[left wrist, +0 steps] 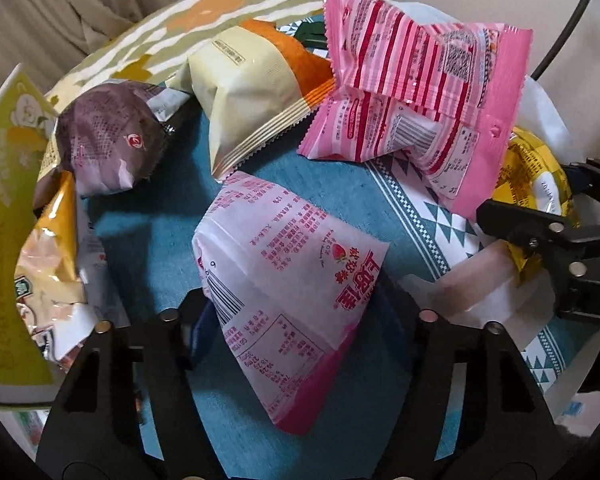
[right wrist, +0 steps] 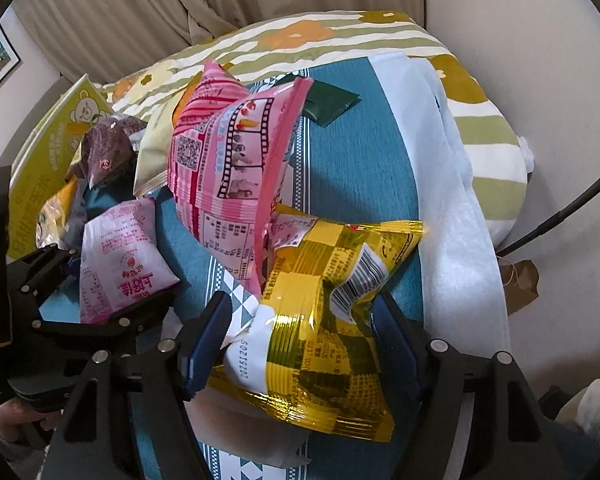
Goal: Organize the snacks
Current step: 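Move both tools back to the snack pile and grasp the gold packet with the right tool, then grasp the white-pink packet with the left tool while the right tool lifts the gold packet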
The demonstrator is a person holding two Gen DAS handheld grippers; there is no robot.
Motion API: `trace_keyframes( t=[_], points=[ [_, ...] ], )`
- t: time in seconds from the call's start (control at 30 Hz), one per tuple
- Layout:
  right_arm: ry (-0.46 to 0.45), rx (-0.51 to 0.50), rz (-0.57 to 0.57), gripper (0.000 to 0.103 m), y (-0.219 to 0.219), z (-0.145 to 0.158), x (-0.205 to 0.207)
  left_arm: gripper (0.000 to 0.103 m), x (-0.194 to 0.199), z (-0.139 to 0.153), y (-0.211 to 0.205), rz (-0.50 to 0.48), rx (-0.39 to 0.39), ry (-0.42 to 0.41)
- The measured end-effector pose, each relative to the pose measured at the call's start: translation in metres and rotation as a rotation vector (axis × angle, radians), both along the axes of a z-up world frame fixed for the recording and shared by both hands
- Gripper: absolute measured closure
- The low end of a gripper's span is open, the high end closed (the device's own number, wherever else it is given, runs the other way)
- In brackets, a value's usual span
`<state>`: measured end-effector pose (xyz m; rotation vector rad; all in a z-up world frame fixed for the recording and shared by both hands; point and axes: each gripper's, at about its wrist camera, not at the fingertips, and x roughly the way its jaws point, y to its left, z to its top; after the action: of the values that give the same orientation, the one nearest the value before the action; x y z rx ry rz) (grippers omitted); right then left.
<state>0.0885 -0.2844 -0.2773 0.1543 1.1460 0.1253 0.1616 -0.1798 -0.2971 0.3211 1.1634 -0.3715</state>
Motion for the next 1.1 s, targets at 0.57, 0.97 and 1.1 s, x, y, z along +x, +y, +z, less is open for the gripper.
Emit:
trace_keyframes(
  t=[0.57,0.97,1.1],
  points=[
    [-0.007,0.042,-0.054,0.052,-0.013,0.008,-0.011,0.049,-0.008,0.027,0.007,0.016,-0.090,0.001],
    [-0.084,0.069,-0.108,0.053,-0.018,0.051,-0.034,0.049,-0.031,0.082,0.016,0.022,-0.165,-0.058],
    [-0.130,0.063,-0.118,0.053,-0.020,0.074,-0.041,0.049,-0.034,0.106,0.023,0.035,-0.193,-0.088]
  ],
)
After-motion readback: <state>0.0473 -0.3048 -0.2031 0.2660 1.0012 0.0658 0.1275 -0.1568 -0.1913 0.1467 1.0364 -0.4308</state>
